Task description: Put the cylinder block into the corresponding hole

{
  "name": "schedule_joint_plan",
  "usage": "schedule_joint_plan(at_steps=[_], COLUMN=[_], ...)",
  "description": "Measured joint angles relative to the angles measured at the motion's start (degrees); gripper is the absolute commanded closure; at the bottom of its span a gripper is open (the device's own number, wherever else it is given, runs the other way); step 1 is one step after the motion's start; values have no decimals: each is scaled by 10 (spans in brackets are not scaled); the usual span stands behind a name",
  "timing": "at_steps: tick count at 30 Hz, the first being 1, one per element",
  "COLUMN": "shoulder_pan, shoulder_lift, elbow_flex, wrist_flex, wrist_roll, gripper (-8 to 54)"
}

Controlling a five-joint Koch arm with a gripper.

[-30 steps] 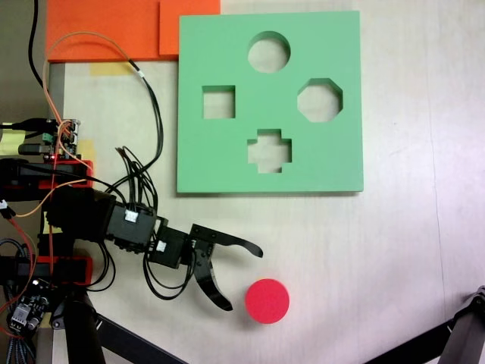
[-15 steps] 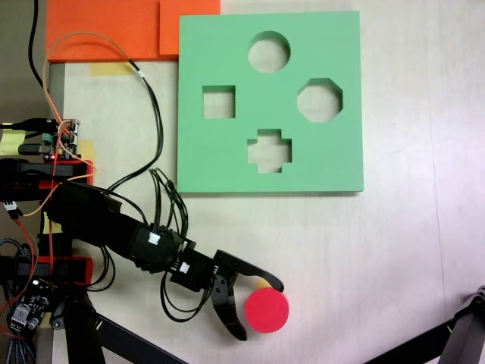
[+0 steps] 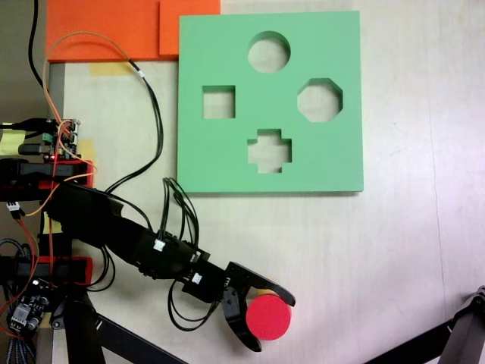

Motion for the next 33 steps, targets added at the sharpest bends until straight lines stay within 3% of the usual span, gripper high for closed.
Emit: schedule_joint_plan(at_steps=[3, 10, 14, 19, 22, 33], shoulder_pan=[4, -11, -45, -156, -225, -563], shoulder_lift=[0, 7, 59, 244, 306, 319], elbow_flex=[-1, 7, 37, 56, 58, -20], wrist_flex=[13, 23, 36, 176, 236, 306], wrist_roll=[-2, -4, 0, 0, 1, 1], gripper=[173, 175, 176, 200, 200, 196])
